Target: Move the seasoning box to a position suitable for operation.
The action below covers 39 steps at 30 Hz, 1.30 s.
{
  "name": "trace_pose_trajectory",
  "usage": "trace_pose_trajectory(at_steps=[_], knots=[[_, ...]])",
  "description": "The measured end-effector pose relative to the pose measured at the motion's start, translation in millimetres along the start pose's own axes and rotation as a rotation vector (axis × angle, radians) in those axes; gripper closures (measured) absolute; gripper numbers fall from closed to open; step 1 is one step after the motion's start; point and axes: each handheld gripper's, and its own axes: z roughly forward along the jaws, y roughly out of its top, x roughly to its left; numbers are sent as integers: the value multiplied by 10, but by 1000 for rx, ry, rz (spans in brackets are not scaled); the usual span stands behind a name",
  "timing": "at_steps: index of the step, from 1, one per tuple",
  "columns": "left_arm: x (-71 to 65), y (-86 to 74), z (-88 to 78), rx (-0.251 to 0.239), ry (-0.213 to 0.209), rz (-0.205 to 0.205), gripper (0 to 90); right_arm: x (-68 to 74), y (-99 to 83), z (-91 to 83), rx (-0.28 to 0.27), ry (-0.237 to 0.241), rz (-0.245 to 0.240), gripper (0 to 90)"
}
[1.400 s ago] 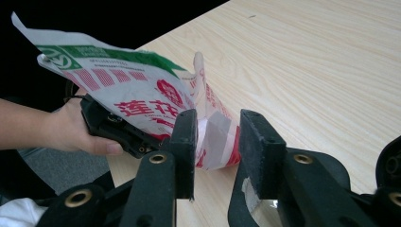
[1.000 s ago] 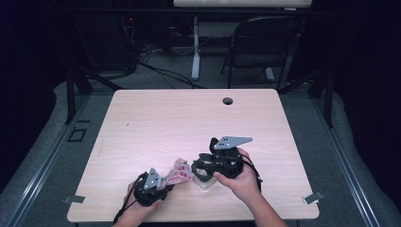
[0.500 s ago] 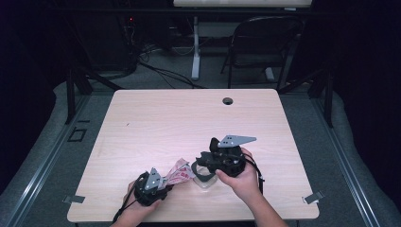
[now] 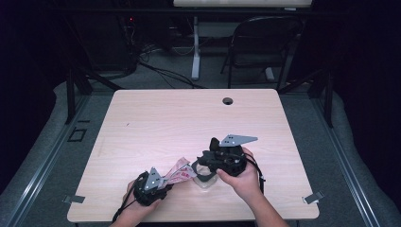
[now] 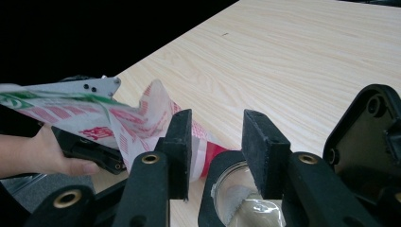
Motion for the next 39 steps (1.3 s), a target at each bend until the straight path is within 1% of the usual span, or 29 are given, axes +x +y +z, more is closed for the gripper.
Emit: trace_pose_trajectory(at_steps=[3,4,5,6,7,8,9,10,11,12,13,15,17,20,23,24,26,27,33,35,36,37,39], knots=[[13,11,-21,-7,9,1,655,-2,0,-1,3,1,0,631],[22,25,-48,-16,24,9,655,-3,1,-2,1,3,-1,631],[22,25,-48,-16,24,9,655,-3,1,-2,1,3,-1,631],[34,40,-81,-30,46,15,655,-3,4,-8,3,5,-3,631],[34,40,-81,-30,46,15,655,-3,4,-8,3,5,-3,631],[38,54,-110,-33,76,38,655,-2,8,-13,5,4,-3,638],[38,54,-110,-33,76,38,655,0,10,-15,7,4,-3,642],[42,64,-138,-40,104,57,655,3,13,-17,9,7,-3,645],[47,68,-151,-43,115,65,655,8,16,-19,7,9,-2,647],[47,68,-151,-43,115,65,656,18,16,-14,-3,15,8,648],[57,75,-173,-43,135,75,655,31,26,-23,3,18,5,648],[66,77,-184,-39,151,83,656,57,39,-28,-5,28,2,648],[78,74,-185,-45,156,83,655,88,58,-42,-6,39,-2,653],[86,67,-182,-43,157,78,656,113,70,-52,-4,44,-9,660],[84,66,-177,-39,153,79,656,98,58,-35,2,35,-6,668],[76,68,-174,-37,152,82,656,96,52,-27,0,34,1,668],[69,71,-171,-32,154,94,656,86,47,-20,8,35,3,669],[69,71,-171,-32,154,94,656,86,47,-20,8,35,3,669],[60,66,-154,-24,159,102,656,131,82,-64,-6,68,-4,674],[62,66,-155,-19,160,107,657,147,90,-75,-5,70,-13,674],[66,64,-149,-20,164,105,656,176,105,-91,-1,80,-32,672],[69,63,-147,-20,164,105,657,193,113,-97,1,86,-39,666],[72,61,-144,-16,165,103,657,207,117,-100,-1,90,-43,658]])
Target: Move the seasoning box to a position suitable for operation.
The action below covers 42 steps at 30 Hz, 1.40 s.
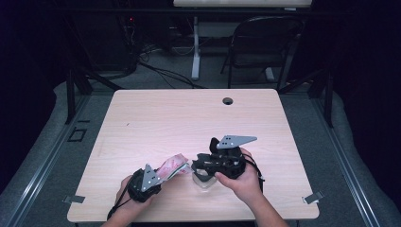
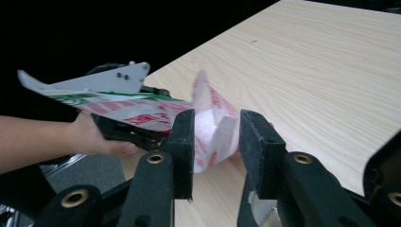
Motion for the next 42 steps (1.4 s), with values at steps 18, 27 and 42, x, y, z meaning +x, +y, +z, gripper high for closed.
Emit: trace_pose_trajectory(at_steps=[18,27,42], knots=[[95,113,96,15,23,4,657,92,64,-23,-28,-13,-58,545],[323,469,157,-68,73,-28,658,-14,90,-147,-63,-54,-38,546],[467,829,300,-116,102,-1,657,-118,99,-288,-107,-89,-24,553]])
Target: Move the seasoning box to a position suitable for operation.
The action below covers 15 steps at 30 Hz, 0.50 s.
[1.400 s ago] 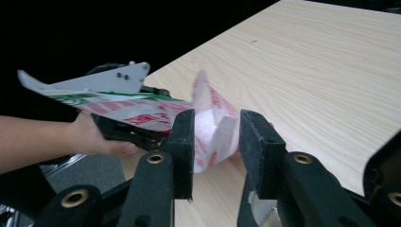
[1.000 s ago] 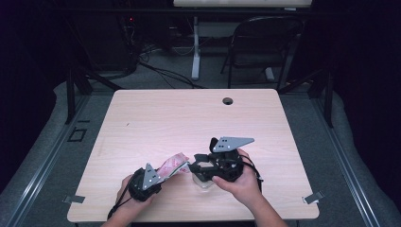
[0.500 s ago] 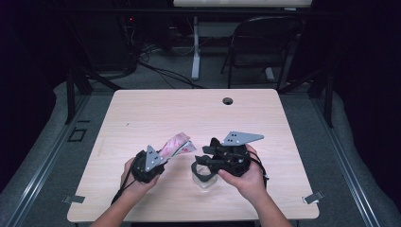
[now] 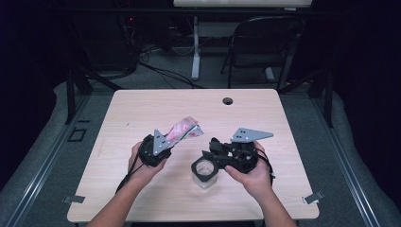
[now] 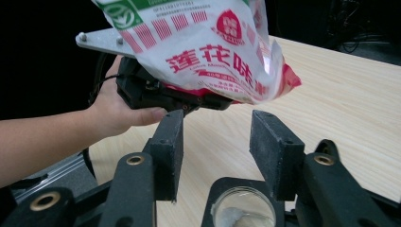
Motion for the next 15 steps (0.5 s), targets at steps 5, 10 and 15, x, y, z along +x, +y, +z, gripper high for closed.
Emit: trace_pose_trajectory(at_steps=[5,10,15], knots=[[40,51,22,-8,17,25,657,-29,-1,-22,-6,-10,3,562],[38,82,21,-10,24,61,657,-24,-3,-22,-17,-8,-4,582],[-2,92,2,9,19,101,657,7,-15,-29,-20,-58,-54,566]])
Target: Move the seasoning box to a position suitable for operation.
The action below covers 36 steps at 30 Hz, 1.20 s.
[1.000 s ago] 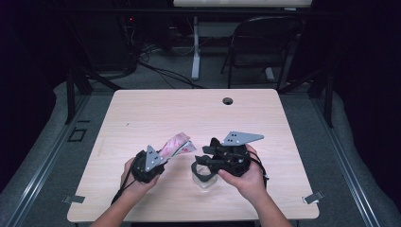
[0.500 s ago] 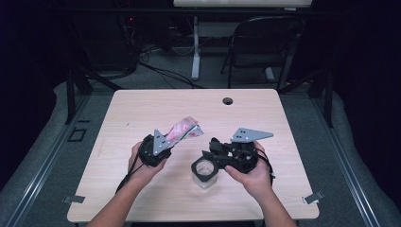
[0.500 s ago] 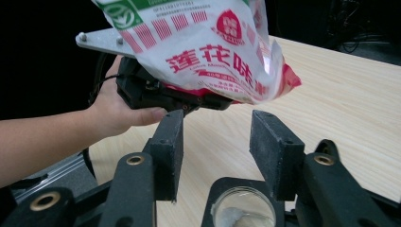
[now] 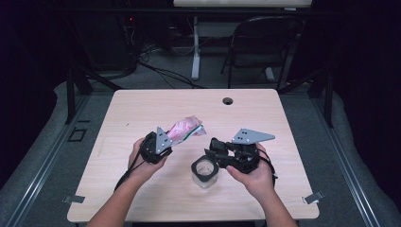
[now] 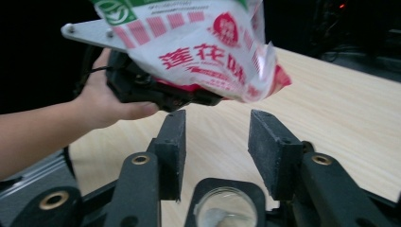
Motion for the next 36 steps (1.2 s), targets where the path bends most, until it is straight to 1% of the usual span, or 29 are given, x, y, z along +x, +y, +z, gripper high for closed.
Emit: trace_pose_trajectory(at_steps=[1,2,3,4,6,7,8,9,10,11,14,15,16,17,20,21,22,23,26,29,30,31,32,35,36], knots=[[0,0,0,0,0,0,657,2,0,-6,-3,-5,-7,566],[-19,1,-13,4,6,18,657,6,4,-14,-3,-10,-15,564],[-19,1,-13,4,6,18,657,6,4,-14,-3,-10,-15,564],[-35,-1,-17,2,12,23,657,9,10,-28,11,-17,-35,554],[-65,-7,-31,10,13,44,657,10,13,-34,26,-14,-43,568],[-75,-10,-33,13,15,49,657,9,13,-35,45,-14,-52,574],[-95,-18,-31,19,19,61,658,11,11,-35,48,-18,-56,580],[-95,-18,-31,19,19,61,657,11,11,-35,48,-18,-56,580],[-109,-23,-30,25,25,77,657,14,9,-36,49,-26,-67,584],[-138,-38,-20,34,30,95,658,23,11,-38,52,-45,-99,584],[-180,-66,2,52,37,127,658,51,14,-37,49,-79,-161,580],[-180,-66,2,52,37,127,658,51,14,-37,49,-79,-161,580],[-205,-87,22,63,41,145,658,76,16,-34,58,-96,-210,575],[-215,-96,29,67,43,150,658,97,14,-27,65,-100,-240,574],[-228,-114,38,78,43,161,658,143,10,-8,71,-121,-300,566],[-228,-114,38,78,43,161,658,143,10,-8,71,-121,-300,566],[-234,-123,40,81,45,165,658,168,8,7,80,-138,-345,557],[-234,-125,39,85,49,172,659,179,7,15,84,-141,-359,555],[-242,-129,35,87,53,176,658,206,12,23,86,-152,-391,548],[-252,-129,32,88,55,183,659,236,21,28,84,-150,-415,548],[-258,-130,32,88,56,187,659,236,21,28,84,-150,-415,548],[-272,-132,32,92,58,197,659,257,26,32,88,-159,-436,548],[-277,-133,33,95,59,203,659,265,27,36,86,-162,-445,548],[-287,-137,36,97,57,207,659,281,27,45,86,-162,-452,546],[-289,-139,33,98,57,212,659,303,23,63,95,-174,-480,544]])
